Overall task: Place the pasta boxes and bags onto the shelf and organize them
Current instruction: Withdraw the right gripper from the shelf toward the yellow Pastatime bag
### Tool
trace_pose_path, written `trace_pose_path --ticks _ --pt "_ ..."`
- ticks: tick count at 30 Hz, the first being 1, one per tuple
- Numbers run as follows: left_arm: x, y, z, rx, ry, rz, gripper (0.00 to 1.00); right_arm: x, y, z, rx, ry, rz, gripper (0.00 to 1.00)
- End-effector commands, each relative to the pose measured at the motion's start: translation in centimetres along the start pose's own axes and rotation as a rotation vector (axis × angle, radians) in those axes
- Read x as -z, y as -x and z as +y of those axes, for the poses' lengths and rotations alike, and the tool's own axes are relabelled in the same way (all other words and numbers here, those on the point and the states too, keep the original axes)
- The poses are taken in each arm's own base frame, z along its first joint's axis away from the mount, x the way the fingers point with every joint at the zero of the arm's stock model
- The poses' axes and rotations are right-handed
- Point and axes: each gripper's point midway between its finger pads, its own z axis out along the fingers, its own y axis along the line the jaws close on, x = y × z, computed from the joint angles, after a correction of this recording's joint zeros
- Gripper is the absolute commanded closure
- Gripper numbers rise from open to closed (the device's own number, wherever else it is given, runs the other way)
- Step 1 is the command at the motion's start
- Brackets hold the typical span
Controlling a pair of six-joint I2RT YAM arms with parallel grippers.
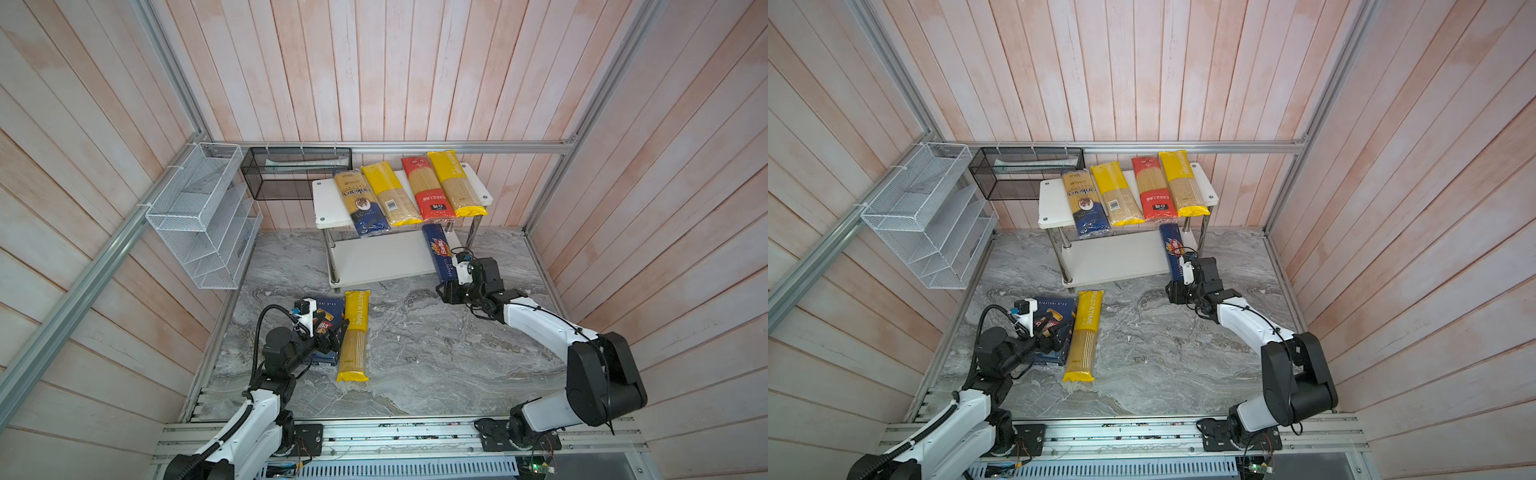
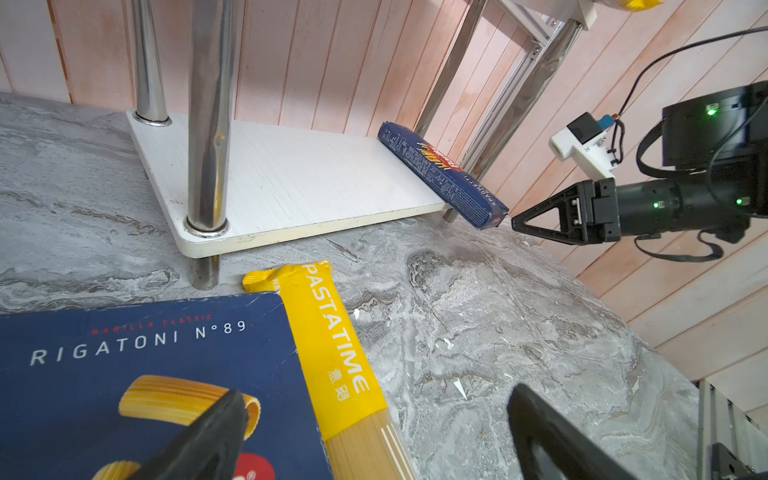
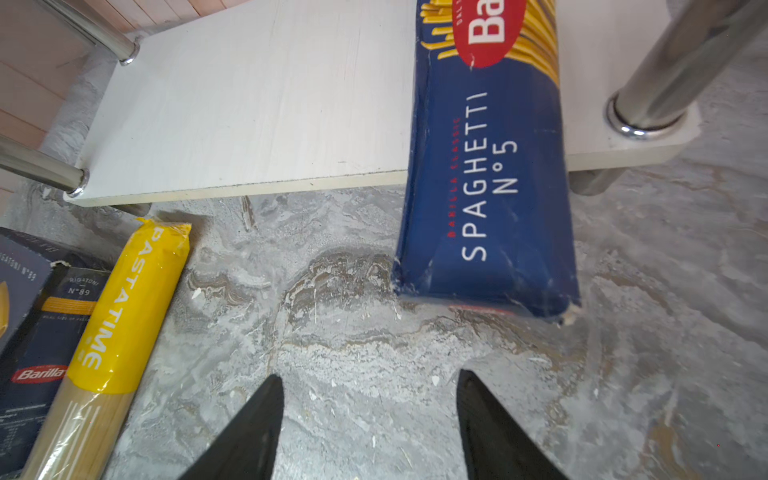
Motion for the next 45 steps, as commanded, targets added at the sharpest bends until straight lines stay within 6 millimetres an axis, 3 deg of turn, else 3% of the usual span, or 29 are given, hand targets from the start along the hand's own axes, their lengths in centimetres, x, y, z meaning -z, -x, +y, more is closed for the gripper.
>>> trace_pose_path --ticks 1,16,24,28,33,40,42,45 --pt "0.0 0.2 -0.3 -0.017 -0.013 -0.010 0.00 -1.1 0.3 0.8 -0.010 0.050 -0.020 0.34" --pt "0.0 0.3 -0.1 -0.010 -0.001 -0.007 0.00 -3.2 2.0 0.4 0.000 0.038 -0.018 0.33" --pt "0.0 0.4 -0.1 -0.003 0.000 -0.011 0.00 -0.9 0.9 0.9 0.021 0.029 0.023 0.32" --pt "0.3 0.9 -0.4 0.028 0.006 0.005 0.00 1.6 0.0 2.8 0.036 0.051 0.018 0.31" --pt "1.9 4.2 0.5 0.023 0.144 -0.051 0.00 4.0 -2.5 7.0 0.084 0.085 0.060 0.30" --pt "3.8 5.4 3.2 -0.049 0.344 -0.107 0.00 3.2 -7.0 11.9 0.052 0.175 0.121 0.26" --pt "3.9 5.5 3.2 -0.111 0.350 -0.106 0.00 2.6 -8.4 12.4 0.055 0.179 0.142 0.26" --pt "4.2 4.8 4.9 -0.134 0.433 -0.117 0.00 1.6 -10.1 12.8 0.064 0.170 0.167 0.25"
